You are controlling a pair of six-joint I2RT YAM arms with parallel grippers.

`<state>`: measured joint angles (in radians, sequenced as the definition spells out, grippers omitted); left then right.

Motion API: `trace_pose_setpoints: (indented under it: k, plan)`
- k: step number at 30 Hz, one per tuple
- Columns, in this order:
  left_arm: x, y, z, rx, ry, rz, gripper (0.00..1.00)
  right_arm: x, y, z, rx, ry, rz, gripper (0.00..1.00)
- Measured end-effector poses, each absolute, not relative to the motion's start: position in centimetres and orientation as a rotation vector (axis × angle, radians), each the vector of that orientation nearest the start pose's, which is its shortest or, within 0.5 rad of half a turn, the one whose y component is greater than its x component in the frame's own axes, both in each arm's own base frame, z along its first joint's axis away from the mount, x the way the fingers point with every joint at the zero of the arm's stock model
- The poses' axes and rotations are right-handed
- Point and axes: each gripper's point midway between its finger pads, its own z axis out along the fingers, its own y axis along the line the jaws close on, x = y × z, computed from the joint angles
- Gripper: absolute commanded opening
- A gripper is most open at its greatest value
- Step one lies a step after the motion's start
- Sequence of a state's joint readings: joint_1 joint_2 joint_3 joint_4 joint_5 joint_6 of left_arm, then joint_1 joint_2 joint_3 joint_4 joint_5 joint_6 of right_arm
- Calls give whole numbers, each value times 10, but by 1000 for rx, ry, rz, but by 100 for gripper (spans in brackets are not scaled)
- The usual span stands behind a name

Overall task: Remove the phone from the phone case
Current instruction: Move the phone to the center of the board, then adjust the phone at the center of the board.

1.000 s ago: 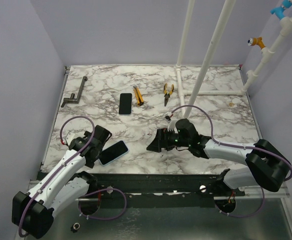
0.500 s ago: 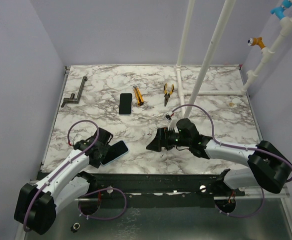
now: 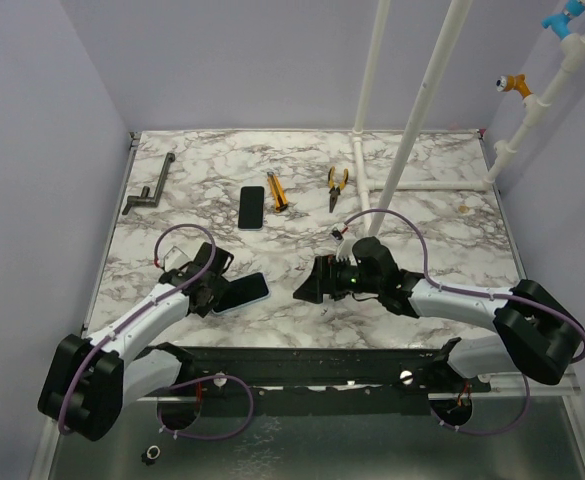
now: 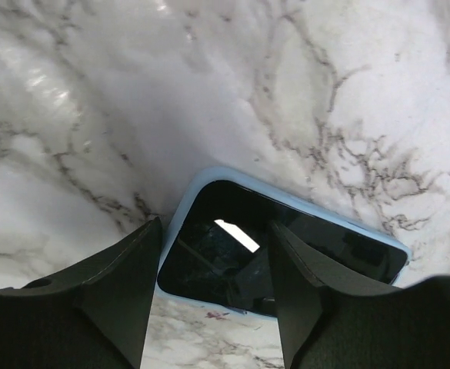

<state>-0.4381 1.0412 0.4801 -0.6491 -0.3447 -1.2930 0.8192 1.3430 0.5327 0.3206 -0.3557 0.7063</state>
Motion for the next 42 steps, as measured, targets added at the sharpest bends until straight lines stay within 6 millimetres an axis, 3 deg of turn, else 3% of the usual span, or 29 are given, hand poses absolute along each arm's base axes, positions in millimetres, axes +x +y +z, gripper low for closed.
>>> trace_pose_setpoints:
  k: [6, 14, 18, 20, 24, 29, 35, 38, 42]
  plan:
    - [229, -96, 25, -1047, 2405, -160, 55, 180, 313, 96, -354, 2272, 1214, 89]
    - [260, -173, 29, -800, 2460, -291, 55, 175, 291, 108, -303, 2232, 1160, 89]
    - [273, -202, 29, -723, 2475, -335, 56, 173, 280, 108, -272, 2237, 1119, 89]
    - [277, -207, 30, -708, 2474, -352, 57, 173, 275, 106, -257, 2245, 1094, 89]
    - [274, -204, 31, -698, 2468, -358, 60, 178, 267, 101, -214, 2261, 1034, 86]
    - [256, -189, 35, -692, 2464, -356, 66, 195, 262, 88, -154, 2290, 912, 75]
    - [242, -171, 59, -690, 2394, -395, 67, 232, 279, 89, -115, 2246, 821, 55]
    - [237, -162, 76, -697, 2333, -431, 65, 252, 290, 85, -98, 2212, 774, 43]
    - [229, -152, 92, -707, 2263, -489, 61, 277, 297, 74, -58, 2181, 684, 34]
